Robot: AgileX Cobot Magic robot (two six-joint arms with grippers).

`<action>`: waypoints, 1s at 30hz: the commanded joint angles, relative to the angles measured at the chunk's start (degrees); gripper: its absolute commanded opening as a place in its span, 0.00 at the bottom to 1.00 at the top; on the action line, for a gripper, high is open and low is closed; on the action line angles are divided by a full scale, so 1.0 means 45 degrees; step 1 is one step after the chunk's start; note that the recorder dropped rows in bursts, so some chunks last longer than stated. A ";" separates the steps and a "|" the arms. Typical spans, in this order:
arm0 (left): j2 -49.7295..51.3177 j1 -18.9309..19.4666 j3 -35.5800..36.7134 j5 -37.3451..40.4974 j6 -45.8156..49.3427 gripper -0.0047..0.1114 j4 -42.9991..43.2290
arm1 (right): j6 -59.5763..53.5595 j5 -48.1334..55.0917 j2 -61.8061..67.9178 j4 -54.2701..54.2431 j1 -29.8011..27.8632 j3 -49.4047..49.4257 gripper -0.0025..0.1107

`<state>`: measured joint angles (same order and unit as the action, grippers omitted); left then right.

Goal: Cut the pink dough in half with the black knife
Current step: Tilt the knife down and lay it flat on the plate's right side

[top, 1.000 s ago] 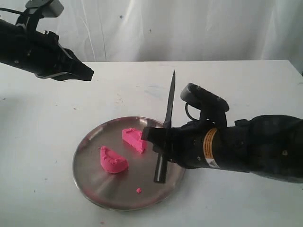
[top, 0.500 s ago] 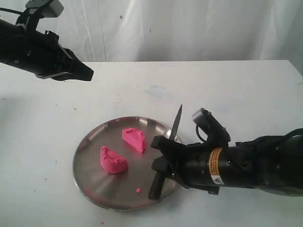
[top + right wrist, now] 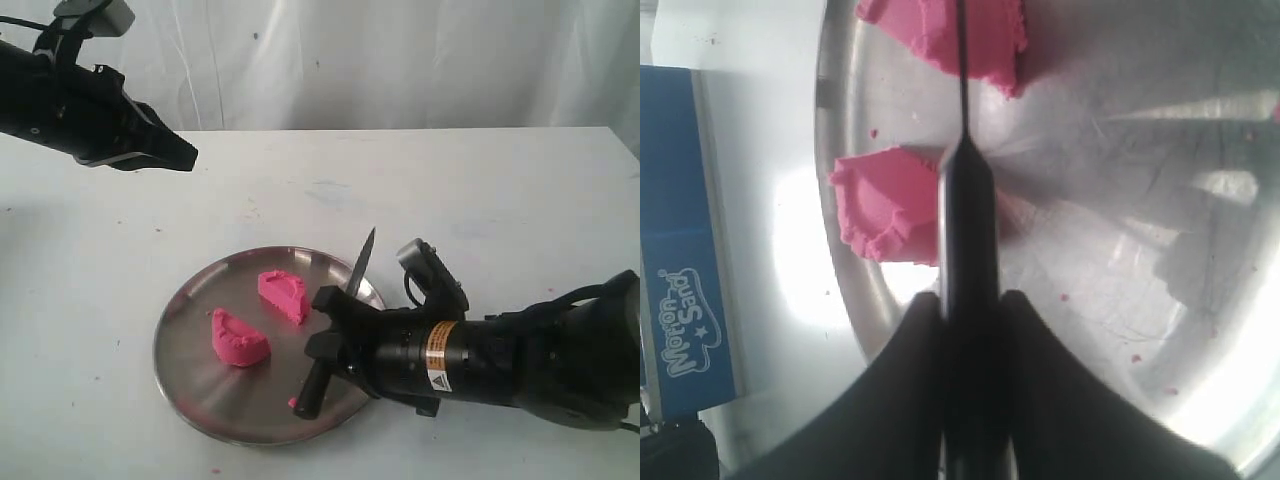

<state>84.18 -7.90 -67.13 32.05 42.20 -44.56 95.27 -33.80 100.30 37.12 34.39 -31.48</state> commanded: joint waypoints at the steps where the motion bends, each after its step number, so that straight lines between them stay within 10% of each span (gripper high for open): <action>1: -0.0137 -0.0024 0.0091 0.0121 -0.0002 0.04 -0.0253 | -0.0383 0.0404 -0.0013 -0.0032 -0.0028 -0.0007 0.02; 30: -0.0137 -0.0024 0.0091 0.0121 -0.0002 0.04 -0.0253 | 0.0239 0.0810 0.1118 0.0784 0.0343 -0.0903 0.04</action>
<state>84.18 -7.90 -67.13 32.05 42.20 -44.56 96.28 -29.72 105.32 40.24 35.93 -35.30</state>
